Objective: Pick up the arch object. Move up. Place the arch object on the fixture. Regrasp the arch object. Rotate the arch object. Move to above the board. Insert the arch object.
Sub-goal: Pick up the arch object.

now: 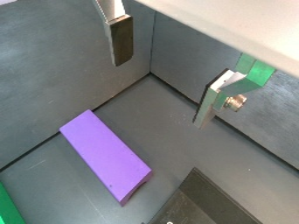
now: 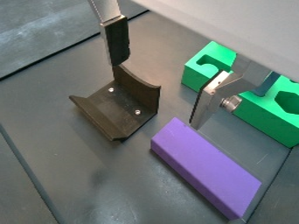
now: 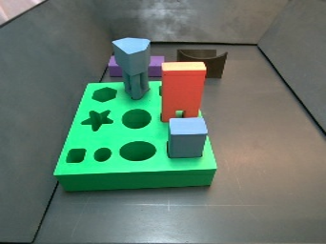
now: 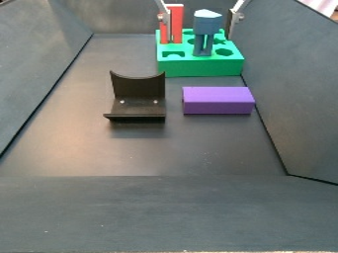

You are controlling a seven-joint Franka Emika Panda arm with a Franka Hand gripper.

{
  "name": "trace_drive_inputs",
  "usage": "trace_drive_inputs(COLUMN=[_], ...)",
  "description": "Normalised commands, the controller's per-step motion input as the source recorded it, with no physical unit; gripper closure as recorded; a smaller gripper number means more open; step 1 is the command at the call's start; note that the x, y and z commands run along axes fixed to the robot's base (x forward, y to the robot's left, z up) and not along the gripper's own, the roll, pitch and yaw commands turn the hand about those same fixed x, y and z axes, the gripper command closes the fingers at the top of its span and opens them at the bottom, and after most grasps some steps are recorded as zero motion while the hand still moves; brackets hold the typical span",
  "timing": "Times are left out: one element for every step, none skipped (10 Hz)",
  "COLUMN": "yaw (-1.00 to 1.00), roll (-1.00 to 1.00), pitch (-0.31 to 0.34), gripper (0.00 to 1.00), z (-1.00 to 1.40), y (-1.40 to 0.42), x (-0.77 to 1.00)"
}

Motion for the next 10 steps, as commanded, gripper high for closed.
trace_drive_inputs(yaw=[0.0,-0.88,-1.0,-1.0,-1.0,-1.0,-1.0,-1.0,-0.77,-0.82], roll=[0.01,0.0,0.0,0.0,0.0,0.0,0.0,-0.07,-0.06,-0.06], pitch=[0.0,-0.05,-0.004,-0.003,-0.007,-0.011,-0.011,-0.053,-0.099,-0.133], gripper=[0.0,0.0,0.0,0.0,0.0,0.0,0.0,0.0,0.0,0.0], z=[-0.01,-0.22,-0.27,-0.31,-0.35,-0.37,-0.37,-0.41,-0.29,-0.33], y=[0.0,0.04,0.0,0.0,0.0,0.0,0.0,-0.02,-0.33,-0.29], x=[0.0,-0.3,-0.02,0.0,0.0,0.0,0.0,0.0,0.0,0.0])
